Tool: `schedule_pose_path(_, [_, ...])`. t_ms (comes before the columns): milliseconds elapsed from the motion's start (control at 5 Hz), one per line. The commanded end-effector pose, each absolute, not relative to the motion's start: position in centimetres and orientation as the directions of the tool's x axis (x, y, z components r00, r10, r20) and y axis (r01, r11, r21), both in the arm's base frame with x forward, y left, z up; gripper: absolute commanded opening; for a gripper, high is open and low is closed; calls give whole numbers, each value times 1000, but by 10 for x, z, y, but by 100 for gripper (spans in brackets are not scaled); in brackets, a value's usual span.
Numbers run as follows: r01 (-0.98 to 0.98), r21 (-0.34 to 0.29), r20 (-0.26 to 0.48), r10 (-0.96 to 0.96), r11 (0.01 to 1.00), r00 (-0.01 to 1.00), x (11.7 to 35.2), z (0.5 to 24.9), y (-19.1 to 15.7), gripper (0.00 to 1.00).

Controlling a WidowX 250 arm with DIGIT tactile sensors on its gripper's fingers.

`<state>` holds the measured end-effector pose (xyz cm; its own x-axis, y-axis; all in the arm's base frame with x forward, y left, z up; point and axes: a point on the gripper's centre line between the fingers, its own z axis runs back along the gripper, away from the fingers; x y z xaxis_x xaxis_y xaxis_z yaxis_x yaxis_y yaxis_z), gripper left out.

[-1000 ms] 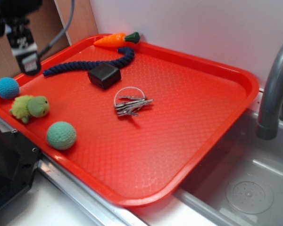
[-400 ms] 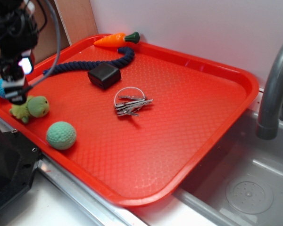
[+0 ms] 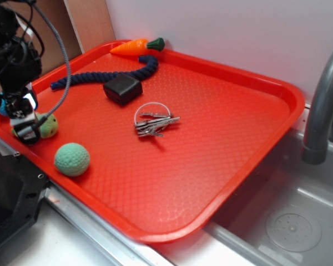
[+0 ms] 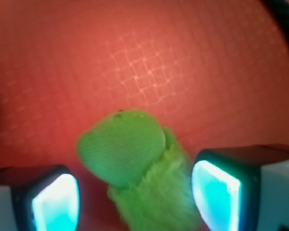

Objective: Grab the green animal.

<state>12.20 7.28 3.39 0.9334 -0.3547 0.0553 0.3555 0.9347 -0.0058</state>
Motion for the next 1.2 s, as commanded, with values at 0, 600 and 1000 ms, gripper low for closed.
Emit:
schedule_pose_path(0, [358, -22, 32, -357, 933, 933, 136, 10, 69, 100])
schedule_pose_path(600, [300, -32, 22, -299, 953, 954, 134, 18, 74, 0])
schedule_pose_path(1000, [77, -14, 160, -74, 997, 984, 142, 115, 35, 0])
